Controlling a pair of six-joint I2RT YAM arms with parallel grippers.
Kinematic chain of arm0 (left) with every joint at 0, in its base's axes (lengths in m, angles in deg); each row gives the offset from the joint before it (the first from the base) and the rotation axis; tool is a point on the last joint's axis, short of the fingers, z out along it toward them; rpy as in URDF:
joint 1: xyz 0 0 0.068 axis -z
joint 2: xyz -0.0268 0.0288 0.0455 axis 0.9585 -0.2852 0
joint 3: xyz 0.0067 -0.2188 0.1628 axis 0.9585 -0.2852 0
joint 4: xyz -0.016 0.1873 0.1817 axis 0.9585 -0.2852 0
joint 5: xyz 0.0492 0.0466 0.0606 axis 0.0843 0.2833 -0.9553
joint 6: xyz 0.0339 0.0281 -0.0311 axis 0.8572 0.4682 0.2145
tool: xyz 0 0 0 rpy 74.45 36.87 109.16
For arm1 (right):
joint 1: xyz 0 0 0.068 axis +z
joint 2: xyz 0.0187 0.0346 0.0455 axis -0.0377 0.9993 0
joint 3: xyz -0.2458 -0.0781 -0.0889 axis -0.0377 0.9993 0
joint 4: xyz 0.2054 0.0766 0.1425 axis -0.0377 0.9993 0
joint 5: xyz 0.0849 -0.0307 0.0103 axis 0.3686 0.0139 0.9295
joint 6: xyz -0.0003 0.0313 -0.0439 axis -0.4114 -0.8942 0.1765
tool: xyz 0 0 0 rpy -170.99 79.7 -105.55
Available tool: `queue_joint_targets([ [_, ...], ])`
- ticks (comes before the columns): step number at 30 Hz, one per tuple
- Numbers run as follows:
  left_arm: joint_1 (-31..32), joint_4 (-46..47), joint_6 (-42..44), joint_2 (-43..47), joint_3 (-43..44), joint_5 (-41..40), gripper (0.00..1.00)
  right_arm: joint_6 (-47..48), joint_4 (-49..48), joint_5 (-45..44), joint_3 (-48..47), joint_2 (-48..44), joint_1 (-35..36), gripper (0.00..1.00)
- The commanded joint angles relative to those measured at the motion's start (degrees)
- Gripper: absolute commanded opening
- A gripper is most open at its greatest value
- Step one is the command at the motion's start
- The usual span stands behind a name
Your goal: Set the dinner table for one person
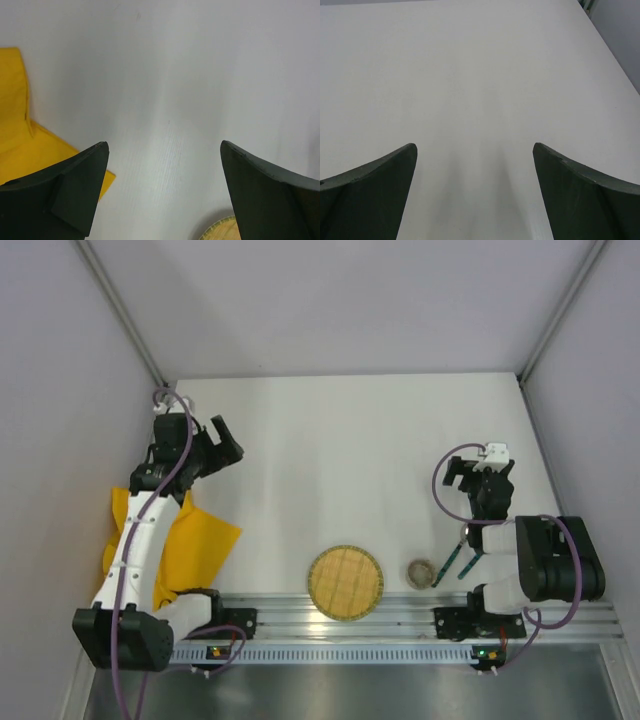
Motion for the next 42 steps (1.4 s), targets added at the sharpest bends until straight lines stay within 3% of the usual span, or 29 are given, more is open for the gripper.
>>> queue_joint_targets([
  [1,0.2,-6.7,-1.6,-0.6,1.9,-10.7,0.98,0.6,-4.0,0.9,-0.1,0.1,0.5,1.0],
  [11,-0.2,-17.4,-6.0,-11.3,1.6,-24.8,0.98,0.6,-4.0,0.9,-0.1,0.1,0.5,1.0],
  [16,-0.2,-16.0,-4.9,-17.0,2.1,-28.0,0.98,0.5,-3.9,0.9,-0.2,0.1,0.5,1.0],
  [23,-0.2,-20.9,-4.5,-32.2,12.1,-38.6,0.98,0.5,-4.4,0.9,-0.1,0.3,0.5,1.0],
  [27,-0.3,-19.4,-2.4,-37.4,14.5,-36.6,0.96,2.3,-4.4,-0.1,0.0,0.2,0.5,1.0],
  [29,-0.4,-19.6,-4.9,-40.4,14.1,-35.4,0.95,2.3,-4.0,-6.1,-0.3,-0.3,3.6,1.0],
  [32,-1.8,-16.7,-8.1,-41.9,10.5,-31.4,0.92,2.1,0.8,-6.8,-2.9,-2.4,4.0,1.0],
  [35,-4.8,-11.2,-7.4,-41.6,7.3,-31.2,0.91,3.5,20.3,-6.2,-10.5,-6.6,4.9,1.0],
  [39,-7.3,-9.2,-4.8,-43.2,8.3,-32.6,0.89,-3.7,35.9,-3.4,-18.7,-11.3,5.7,1.0],
  [42,-8.7,-7.4,-4.3,-44.8,9.6,-33.8,0.86,-7.1,35.5,-3.3,-17.5,-15.0,8.1,1.0],
])
